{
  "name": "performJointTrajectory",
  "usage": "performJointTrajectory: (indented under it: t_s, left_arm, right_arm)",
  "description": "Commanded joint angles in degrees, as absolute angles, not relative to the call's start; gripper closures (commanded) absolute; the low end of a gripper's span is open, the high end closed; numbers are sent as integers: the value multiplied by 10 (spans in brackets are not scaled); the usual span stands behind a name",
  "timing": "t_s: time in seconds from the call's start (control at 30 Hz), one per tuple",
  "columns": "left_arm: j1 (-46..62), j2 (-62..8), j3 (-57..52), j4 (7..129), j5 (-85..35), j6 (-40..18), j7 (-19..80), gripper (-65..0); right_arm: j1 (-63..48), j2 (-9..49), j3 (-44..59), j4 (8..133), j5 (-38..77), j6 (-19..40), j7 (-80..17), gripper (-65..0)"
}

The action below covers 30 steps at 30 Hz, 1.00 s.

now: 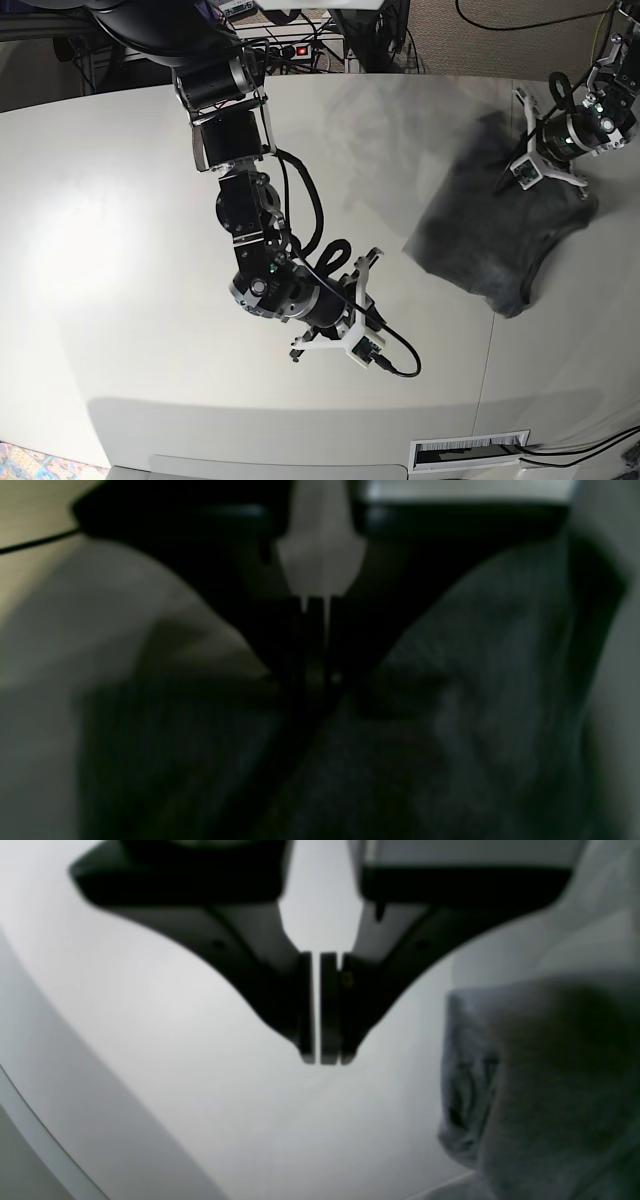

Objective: Fold the T-shirt properly
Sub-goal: 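Press the left gripper down on the bundle to flatten it, then grasp the bundle's edge with the left gripper and straighten it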

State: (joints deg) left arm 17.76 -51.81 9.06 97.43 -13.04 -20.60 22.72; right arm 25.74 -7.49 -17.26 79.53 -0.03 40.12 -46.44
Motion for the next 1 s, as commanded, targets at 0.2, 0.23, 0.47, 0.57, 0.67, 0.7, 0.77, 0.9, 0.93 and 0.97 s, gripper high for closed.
performJointTrajectory:
  t_s: [0.2, 0.23, 0.47, 0.57, 0.67, 0.7, 0.77, 0.9, 0.93, 0.97]
  left_arm:
    - [178, -543, 88, 974, -33, -123, 167, 0]
    - [175, -542, 88, 973, -29, -118, 159, 0]
    - [112, -541, 88, 973, 3, -109, 163, 0]
    - [89, -542, 88, 976, -11, -76, 187, 0]
    - [74, -542, 88, 995, -81, -55, 229, 0]
    - [72, -542, 88, 1004, -101, -55, 237, 0]
    - [73, -541, 88, 1025, -130, -55, 249, 0]
    - [73, -529, 88, 1080, -214, -56, 275, 0]
    - [73, -521, 88, 1094, -228, -56, 274, 0]
    - [73, -509, 88, 1107, -232, -56, 273, 0]
  right_arm:
    - [260, -79, -172, 805, 41, 400, -458, -18]
    - [255, -79, -172, 805, 41, 400, -459, -18]
    - [232, -79, -172, 805, 41, 400, -470, -18]
    - [232, -79, -172, 805, 41, 400, -466, -18]
    - [232, -79, -171, 805, 40, 400, -465, -18]
    - [232, -78, -171, 805, 40, 400, -464, -18]
    - [232, -78, -171, 805, 40, 400, -462, -18]
    - [232, -78, -171, 805, 27, 400, -452, -18]
    - [232, -78, -171, 805, 22, 400, -450, -18]
    - [232, -78, -171, 805, 19, 400, -450, -18]
